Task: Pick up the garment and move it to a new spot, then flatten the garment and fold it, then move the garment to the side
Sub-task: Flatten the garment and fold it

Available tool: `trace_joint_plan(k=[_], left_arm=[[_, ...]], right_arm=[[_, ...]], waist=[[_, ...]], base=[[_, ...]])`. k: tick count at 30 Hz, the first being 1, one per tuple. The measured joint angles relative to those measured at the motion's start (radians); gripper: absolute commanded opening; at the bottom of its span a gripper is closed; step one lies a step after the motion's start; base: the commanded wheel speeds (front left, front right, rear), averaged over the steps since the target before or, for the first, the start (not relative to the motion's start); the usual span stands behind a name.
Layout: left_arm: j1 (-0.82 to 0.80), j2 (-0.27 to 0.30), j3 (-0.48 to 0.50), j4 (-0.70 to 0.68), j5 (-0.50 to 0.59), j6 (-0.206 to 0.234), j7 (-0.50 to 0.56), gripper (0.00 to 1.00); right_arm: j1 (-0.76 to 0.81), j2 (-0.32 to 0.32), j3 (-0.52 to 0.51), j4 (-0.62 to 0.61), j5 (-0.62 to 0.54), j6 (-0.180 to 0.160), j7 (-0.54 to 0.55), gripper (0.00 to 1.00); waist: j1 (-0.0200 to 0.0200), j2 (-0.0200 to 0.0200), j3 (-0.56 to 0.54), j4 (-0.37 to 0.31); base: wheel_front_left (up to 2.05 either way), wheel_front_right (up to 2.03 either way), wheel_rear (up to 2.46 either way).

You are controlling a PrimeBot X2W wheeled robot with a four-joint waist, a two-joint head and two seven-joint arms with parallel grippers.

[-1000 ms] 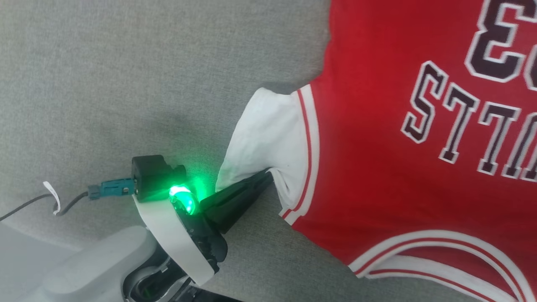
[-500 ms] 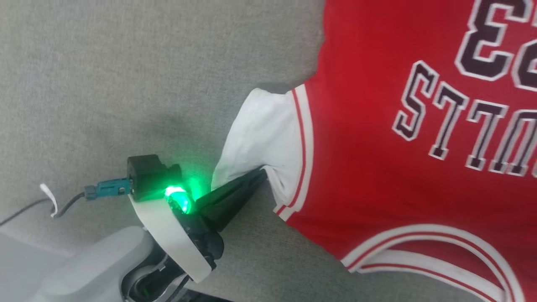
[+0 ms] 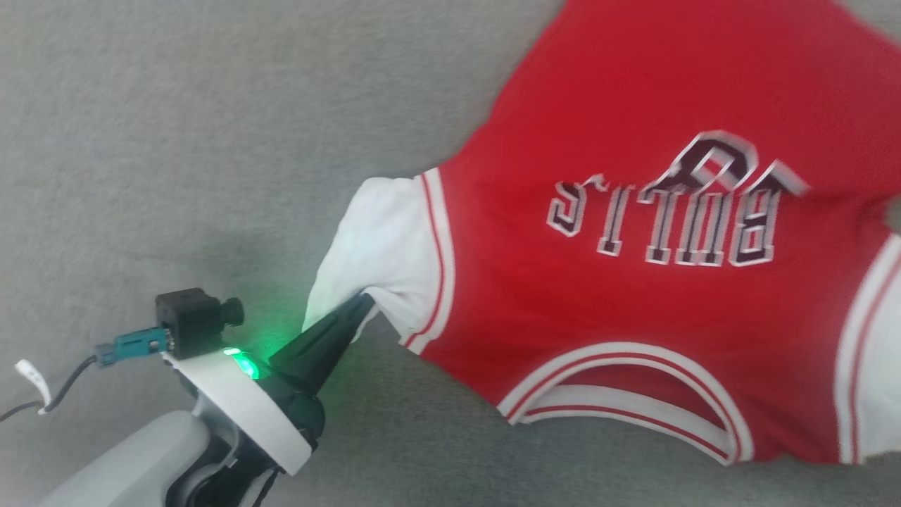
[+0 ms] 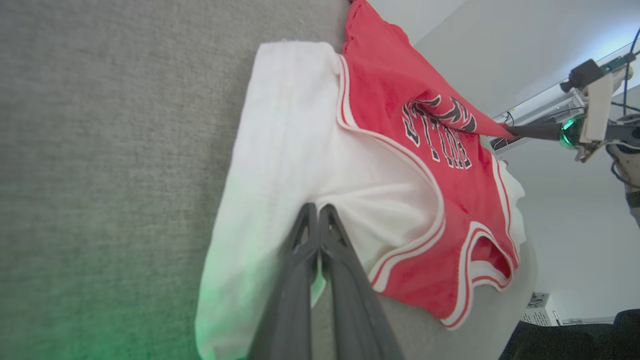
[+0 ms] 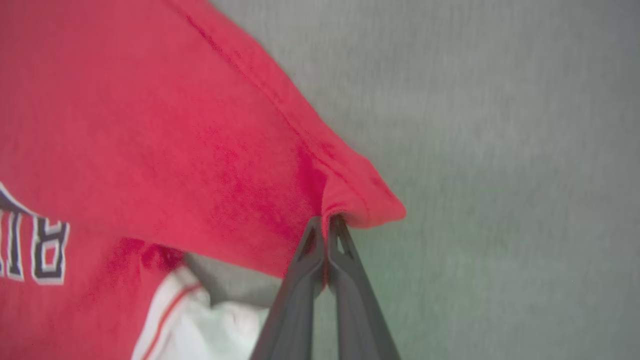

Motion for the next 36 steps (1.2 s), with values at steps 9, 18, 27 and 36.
trace_joint_plan(k=[9, 18, 27, 36], left_arm=[[0.066, 0.019, 0.077, 0.008, 0.0, 0.001, 0.0, 0.0], [0.087, 0.036, 0.098, 0.005, 0.0, 0.001, 0.0, 0.0], [0.092, 0.045, 0.093, -0.004, 0.0, 0.001, 0.0, 0.0], [0.057, 0.006, 0.059, -0.024, 0.026, 0.001, 0.0, 0.0]], right_arm=[[0.565, 0.16, -0.041, -0.329, 0.06, 0.0, 0.061, 0.0], [0.747, 0.252, 0.042, -0.437, 0.055, 0.0, 0.067, 0.0], [0.713, 0.232, -0.1, -0.546, 0.063, 0.0, -0.034, 1.0], [0.418, 0.139, -0.231, -0.563, 0.067, 0.0, -0.076, 1.0]], waist=[[0.0, 0.0, -0.07, -0.098], [0.0, 0.0, -0.09, -0.137], [0.0, 0.0, -0.099, -0.144], [0.0, 0.0, -0.075, -0.092]], base=[[0.0, 0.0, 0.0], [0.0, 0.0, 0.0], [0.0, 0.0, 0.0], [0.0, 0.0, 0.0]])
